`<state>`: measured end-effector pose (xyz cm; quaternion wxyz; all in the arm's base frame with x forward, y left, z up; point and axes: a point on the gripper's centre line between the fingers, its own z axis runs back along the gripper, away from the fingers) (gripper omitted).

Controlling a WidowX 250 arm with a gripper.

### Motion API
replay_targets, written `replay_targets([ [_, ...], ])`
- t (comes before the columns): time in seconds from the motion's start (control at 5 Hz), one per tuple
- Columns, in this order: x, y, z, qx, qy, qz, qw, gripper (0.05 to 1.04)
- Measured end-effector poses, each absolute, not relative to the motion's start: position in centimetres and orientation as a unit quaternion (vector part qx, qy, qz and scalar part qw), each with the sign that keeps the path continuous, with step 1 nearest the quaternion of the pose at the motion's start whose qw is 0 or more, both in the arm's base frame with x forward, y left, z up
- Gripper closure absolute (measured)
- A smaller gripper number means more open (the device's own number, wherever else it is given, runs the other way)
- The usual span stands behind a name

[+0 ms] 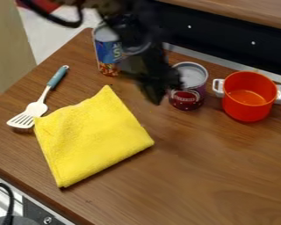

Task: Mametraka lamba iray eo aminy latabatra

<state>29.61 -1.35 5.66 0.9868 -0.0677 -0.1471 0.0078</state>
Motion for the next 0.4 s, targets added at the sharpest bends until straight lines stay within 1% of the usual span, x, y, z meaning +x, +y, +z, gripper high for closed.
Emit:
replay_targets([
  [0.2,30.4,-3.6,5.8,-0.064,-0.153,0.016,0.986,1.032],
  [0.4,31.1,-5.1,5.4,-0.056,-0.15,0.031,0.987,1.032],
])
